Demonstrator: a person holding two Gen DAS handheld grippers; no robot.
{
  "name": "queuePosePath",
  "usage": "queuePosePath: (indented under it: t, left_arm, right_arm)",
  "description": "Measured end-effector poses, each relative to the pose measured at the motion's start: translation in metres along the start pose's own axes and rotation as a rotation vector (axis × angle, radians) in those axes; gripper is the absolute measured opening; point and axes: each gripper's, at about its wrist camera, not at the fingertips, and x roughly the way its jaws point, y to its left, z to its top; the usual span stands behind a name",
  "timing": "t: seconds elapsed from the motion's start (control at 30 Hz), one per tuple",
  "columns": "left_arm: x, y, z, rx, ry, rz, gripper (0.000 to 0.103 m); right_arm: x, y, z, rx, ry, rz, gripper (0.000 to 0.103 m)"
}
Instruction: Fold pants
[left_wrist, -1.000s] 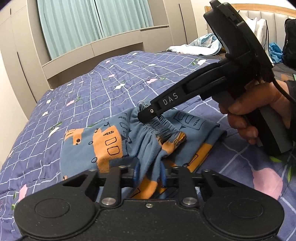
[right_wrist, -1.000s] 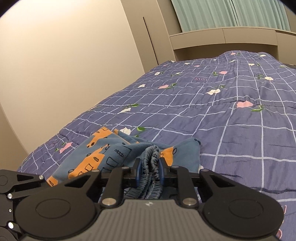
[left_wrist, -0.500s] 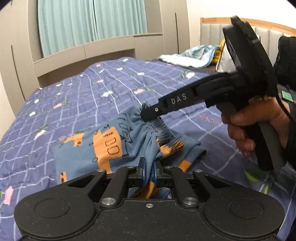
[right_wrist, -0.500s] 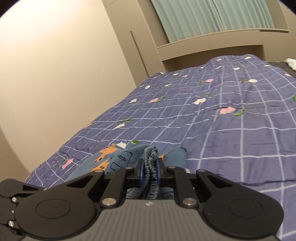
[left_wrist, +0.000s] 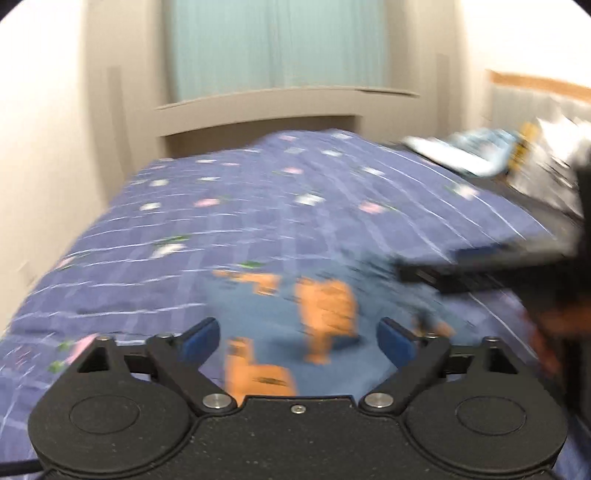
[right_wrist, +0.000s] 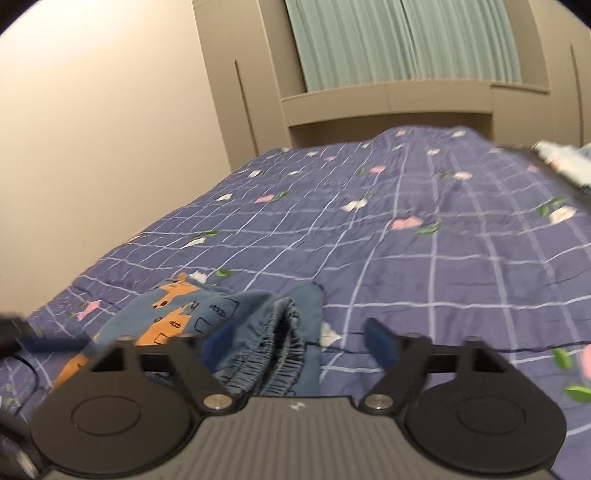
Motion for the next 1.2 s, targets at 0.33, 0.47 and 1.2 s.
queuePosePath:
  t: [0.33, 0.47, 1.2]
  left_arm:
    - [0.049, 0.029, -0.014, -0.057, 0.148, 0.207, 0.102]
    - [0.047, 0.032, -0.031, -0.026, 0.116, 0.212, 0.103]
    - [0.097, 0.053, 0.006, 0.012, 0.059, 0.243, 0.103]
  right_arm:
    - [-0.001, 0.035, -0.015, -0.079, 0.083, -0.144, 0.103]
    - [-0.009, 0.032, -0.025, -0.103, 0.089, -0.172, 0.103]
    - [0.047, 0.016, -0.001, -0.173, 0.05, -0.253, 0.103]
